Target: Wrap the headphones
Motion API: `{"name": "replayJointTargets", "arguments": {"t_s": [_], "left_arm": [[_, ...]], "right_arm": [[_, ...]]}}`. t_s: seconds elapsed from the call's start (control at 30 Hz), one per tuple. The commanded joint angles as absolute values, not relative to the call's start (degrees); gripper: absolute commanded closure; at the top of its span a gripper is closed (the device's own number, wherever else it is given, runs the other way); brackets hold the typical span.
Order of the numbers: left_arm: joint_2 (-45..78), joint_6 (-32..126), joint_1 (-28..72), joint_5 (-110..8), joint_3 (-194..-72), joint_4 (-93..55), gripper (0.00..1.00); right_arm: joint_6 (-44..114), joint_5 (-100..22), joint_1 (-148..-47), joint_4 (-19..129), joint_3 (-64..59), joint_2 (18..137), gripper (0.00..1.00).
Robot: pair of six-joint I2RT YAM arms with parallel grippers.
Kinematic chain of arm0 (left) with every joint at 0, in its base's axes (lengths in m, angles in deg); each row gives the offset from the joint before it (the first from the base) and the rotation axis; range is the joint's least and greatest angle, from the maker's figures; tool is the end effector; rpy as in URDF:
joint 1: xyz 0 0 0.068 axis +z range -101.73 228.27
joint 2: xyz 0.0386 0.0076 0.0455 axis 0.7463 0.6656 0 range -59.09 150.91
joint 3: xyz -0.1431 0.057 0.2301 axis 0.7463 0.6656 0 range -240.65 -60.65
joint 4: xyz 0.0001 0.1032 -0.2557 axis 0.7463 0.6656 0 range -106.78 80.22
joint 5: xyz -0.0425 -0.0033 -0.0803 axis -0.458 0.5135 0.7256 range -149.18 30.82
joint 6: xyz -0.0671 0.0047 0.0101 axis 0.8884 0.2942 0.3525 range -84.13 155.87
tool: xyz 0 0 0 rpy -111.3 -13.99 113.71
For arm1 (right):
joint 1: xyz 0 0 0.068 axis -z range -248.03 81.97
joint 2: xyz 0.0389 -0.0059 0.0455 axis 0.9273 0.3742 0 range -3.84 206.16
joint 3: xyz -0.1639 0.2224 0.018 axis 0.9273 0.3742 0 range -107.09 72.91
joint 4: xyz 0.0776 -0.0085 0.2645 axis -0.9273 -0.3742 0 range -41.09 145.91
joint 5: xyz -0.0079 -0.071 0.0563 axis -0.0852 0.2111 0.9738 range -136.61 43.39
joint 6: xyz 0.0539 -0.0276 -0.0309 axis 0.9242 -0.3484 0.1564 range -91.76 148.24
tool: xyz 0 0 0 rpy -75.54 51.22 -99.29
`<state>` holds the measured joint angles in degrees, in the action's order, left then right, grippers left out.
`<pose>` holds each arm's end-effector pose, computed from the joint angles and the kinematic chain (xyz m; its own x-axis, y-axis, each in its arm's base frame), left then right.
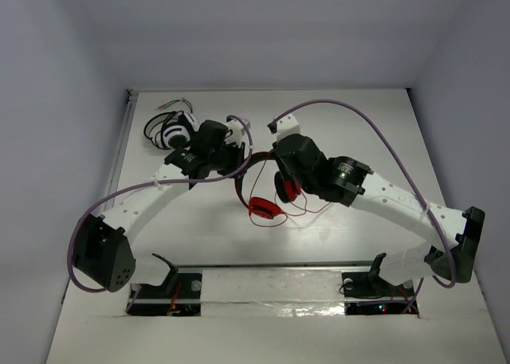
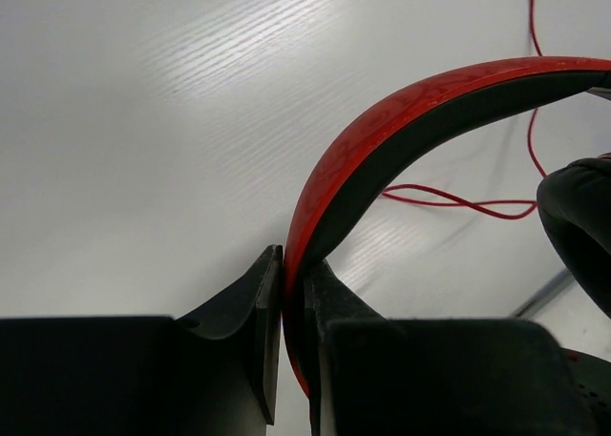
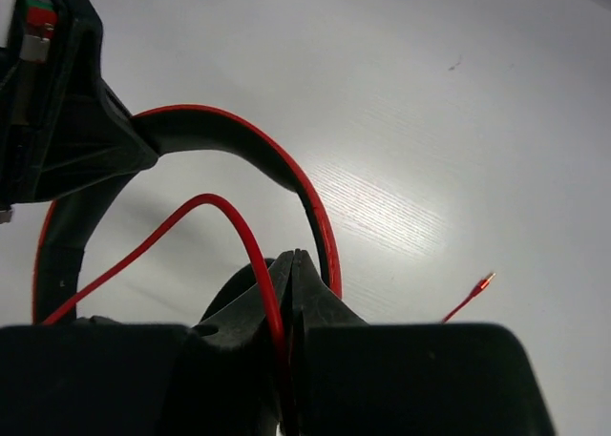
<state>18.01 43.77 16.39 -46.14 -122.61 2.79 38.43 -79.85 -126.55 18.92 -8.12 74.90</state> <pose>0.2750 -0.1857 0.2925 -0.5713 0.1976 -0.7966 0.5992 0.7637 -0.2403 0.1946 0.2605 0.3787 -0.3771 -0.3327 -0.8644 -0.4179 0.8940 -0.1617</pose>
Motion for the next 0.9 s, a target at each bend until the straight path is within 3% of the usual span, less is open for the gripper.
{"name": "replayJointTargets", "arguments": {"t_s": [0.0, 0.33, 0.57, 0.87], "left_arm": [[14.7, 41.8, 16.3, -37.2, -124.5, 0.5, 1.0], [13.1, 44.3, 19.6, -25.4, -125.9, -4.6, 1.0], [12.5, 46.0, 21.4, -19.4, -128.4, -6.6, 1.0], [11.1, 47.7, 23.3, -14.9, -127.5, -9.4, 1.0]], "right_arm": [[37.4, -83.7, -126.6, 20.1, -7.2, 74.7, 0.92], [43.5, -89.1, -126.0, 25.0, -0.5, 67.6, 0.74], [46.2, -86.4, -123.3, 34.5, 6.6, 60.1, 0.74], [46.5, -84.7, -121.0, 35.4, 7.3, 60.7, 0.71]]}}
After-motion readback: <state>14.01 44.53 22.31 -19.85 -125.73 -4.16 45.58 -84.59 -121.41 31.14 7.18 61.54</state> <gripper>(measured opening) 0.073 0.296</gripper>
